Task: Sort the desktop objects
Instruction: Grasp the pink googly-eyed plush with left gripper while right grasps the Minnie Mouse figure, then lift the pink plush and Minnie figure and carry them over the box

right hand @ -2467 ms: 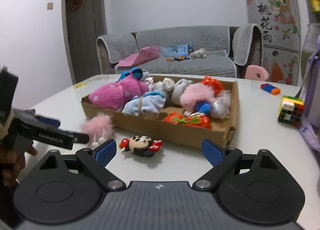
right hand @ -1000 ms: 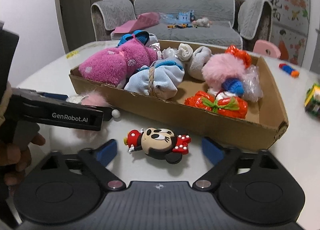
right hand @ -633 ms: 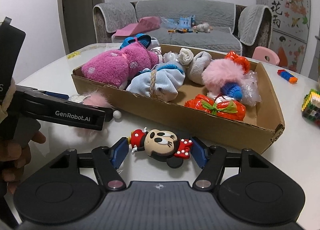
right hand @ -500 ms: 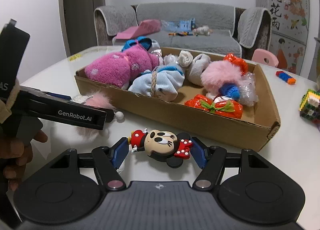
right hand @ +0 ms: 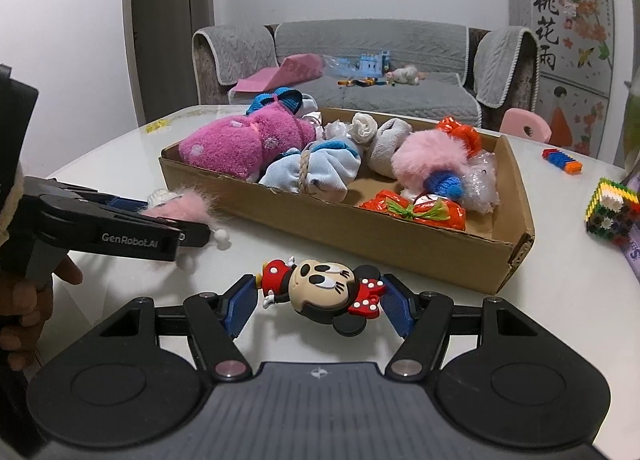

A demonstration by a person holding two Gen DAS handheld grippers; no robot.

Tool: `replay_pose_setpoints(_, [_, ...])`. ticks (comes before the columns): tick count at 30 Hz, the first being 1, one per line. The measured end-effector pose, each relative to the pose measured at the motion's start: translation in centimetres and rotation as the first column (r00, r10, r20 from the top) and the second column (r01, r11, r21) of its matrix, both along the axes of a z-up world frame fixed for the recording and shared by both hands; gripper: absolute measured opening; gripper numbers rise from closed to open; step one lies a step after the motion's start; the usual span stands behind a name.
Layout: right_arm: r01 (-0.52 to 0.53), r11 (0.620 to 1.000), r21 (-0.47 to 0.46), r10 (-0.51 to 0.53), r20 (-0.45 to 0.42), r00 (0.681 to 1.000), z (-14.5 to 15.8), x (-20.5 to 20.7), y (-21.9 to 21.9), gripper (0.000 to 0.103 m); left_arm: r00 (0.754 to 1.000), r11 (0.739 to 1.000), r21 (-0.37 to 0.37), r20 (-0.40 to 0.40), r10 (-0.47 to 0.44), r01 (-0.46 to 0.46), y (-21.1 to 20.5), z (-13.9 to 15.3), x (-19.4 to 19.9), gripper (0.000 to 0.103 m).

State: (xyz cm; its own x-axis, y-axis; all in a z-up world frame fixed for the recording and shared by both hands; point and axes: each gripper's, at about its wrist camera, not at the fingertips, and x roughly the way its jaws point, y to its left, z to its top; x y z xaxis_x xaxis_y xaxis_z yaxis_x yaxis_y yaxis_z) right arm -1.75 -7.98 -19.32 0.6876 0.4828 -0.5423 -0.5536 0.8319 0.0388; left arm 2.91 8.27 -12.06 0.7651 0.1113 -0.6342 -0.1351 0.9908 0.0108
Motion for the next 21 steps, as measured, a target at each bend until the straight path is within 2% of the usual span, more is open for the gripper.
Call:
replay_pose_setpoints(5, [-0.003,1.0,0.006,0.003,-0.001,1.0,-0.1,0.1,-0.1,0.063,1.0,1.0,-0.006,0.008,-0.013,0.013,0.4,0.0,-0.2,0.051])
replay_pose_setpoints(11, [-0.007,1.0,0.012,0.007,0.001,1.0,-0.1,0.0,-0.2,0.063,1.0,0.999,-0.033,0.011,-0.021,0.022,1.1,0.1,-0.6,0.041])
replay_pose_setpoints(12, [-0.008,1.0,0.013,0.008,0.0,1.0,-0.1,0.0,-0.2,0.063,1.0,0.999,-0.035,0.012,-0.021,0.021,1.2,0.1,-0.6,0.032])
replay_pose_setpoints(21, [-0.01,1.0,0.023,0.01,0.002,1.0,-0.1,-0.1,-0.6,0.063,0.999,0.999,-0.021,0.02,-0.047,0.047,0.7,0.6,-1.6,0.031])
